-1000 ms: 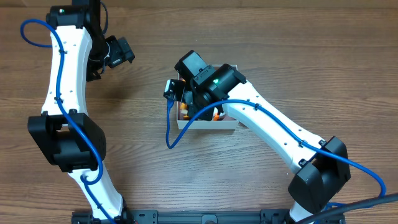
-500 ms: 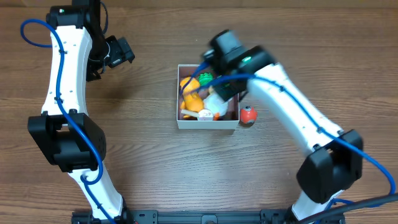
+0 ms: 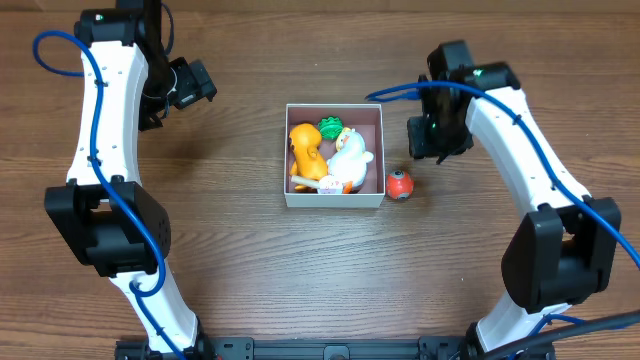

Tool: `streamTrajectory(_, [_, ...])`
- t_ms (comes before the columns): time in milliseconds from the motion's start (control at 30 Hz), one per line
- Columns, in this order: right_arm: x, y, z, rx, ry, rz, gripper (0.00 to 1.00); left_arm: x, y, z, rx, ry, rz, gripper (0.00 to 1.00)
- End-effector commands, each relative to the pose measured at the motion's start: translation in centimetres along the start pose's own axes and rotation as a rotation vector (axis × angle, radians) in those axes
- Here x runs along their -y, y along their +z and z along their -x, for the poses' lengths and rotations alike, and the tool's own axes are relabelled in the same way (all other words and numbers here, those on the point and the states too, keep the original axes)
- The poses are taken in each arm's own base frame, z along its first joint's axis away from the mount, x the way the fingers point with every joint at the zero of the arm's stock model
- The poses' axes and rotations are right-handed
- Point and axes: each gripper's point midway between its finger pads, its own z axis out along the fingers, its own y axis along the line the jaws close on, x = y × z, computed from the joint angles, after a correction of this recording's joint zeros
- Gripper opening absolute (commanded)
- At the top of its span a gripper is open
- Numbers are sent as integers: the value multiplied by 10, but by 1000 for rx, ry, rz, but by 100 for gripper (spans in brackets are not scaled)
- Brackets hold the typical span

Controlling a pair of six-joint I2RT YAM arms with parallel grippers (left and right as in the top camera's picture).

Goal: Pack container
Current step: 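Move the right gripper to the red ball toy and grasp it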

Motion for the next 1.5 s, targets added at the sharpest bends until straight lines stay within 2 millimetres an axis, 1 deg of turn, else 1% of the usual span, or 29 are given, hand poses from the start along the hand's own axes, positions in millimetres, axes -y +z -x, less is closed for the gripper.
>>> streamTrajectory(0, [1, 37, -18, -34, 87, 12, 46, 0, 1, -1, -3, -7, -2, 100])
streamTrajectory(133, [-4, 62, -26, -32, 94, 60, 48, 0, 1, -1, -3, -7, -2, 100])
streamTrajectory(267, [-6, 74, -29, -22, 110, 81, 50, 0, 1, -1, -3, -7, -2, 100])
streamTrajectory(300, [-8, 75, -29, -19, 110, 89, 50, 0, 1, -1, -3, -7, -2, 100])
streamTrajectory(400, [-9, 77, -28, -13, 108, 99, 57, 0, 1, -1, -3, -7, -2, 100])
streamTrajectory(567, [-12, 77, -29, -16, 108, 115, 60, 1, 1, -2, -4, -4, -2, 100])
streamTrajectory(733, [-12, 77, -29, -15, 105, 118, 70, 1, 1, -1, -4, -4, -2, 100])
streamTrajectory(800, [-11, 77, -27, -9, 108, 119, 72, 1, 1, -2, -4, -4, -2, 100])
streamTrajectory(1033, [-15, 76, -25, -5, 112, 156, 72, 1, 1, -1, -4, -4, -2, 100])
streamTrajectory(1133, [-19, 75, -28, -16, 114, 177, 65, 1, 1, -2, -4, -4, -2, 100])
streamTrajectory(1200, [-19, 75, -30, -27, 116, 176, 64, 1, 1, -2, -4, -4, -2, 100])
streamTrajectory(1467, [-19, 74, -45, -88, 126, 171, 64, 1, 1, -1, -4, -4, -2, 100])
